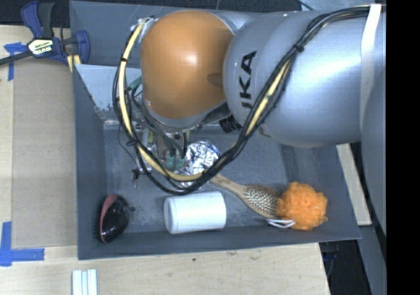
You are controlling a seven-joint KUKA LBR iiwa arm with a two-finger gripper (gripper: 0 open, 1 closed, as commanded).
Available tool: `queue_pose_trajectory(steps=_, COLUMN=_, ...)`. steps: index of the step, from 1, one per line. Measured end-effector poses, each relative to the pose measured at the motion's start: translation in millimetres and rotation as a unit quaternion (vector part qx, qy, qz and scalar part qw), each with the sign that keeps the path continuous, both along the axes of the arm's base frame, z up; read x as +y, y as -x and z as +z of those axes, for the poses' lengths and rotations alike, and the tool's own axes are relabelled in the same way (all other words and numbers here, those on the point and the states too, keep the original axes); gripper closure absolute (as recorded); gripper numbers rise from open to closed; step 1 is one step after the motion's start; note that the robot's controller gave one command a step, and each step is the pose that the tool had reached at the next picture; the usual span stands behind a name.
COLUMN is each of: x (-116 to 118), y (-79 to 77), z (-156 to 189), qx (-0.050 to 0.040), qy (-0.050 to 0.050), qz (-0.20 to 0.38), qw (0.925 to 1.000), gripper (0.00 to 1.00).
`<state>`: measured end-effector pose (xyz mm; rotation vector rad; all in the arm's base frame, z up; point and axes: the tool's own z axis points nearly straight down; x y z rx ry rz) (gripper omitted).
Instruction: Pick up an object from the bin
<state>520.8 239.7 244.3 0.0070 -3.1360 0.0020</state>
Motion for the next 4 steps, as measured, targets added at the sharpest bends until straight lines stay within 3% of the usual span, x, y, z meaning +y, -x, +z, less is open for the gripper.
queue_pose_trajectory(steps=1, x=-64, y=-9.6, z=13, qx=-0.0005, qy=0.0, qz=0.015, qw=0.9999, gripper=0.0)
queue_pose_trajectory(steps=2, x=-118, y=16.5, z=57, qx=-0.0039, qy=0.0, qz=-0.015, qw=0.9999, gripper=0.0)
queue_pose_trajectory(steps=3, x=-105, y=-89.1, z=0, qx=-0.0069, qy=0.0, qz=0.008, qw=0.9999, gripper=0.0)
queue_pose_trajectory(steps=4, x=-161, y=-101.5, z=-63, qx=-0.0058, qy=0.001, qz=-0.028, qw=0.9996, gripper=0.0)
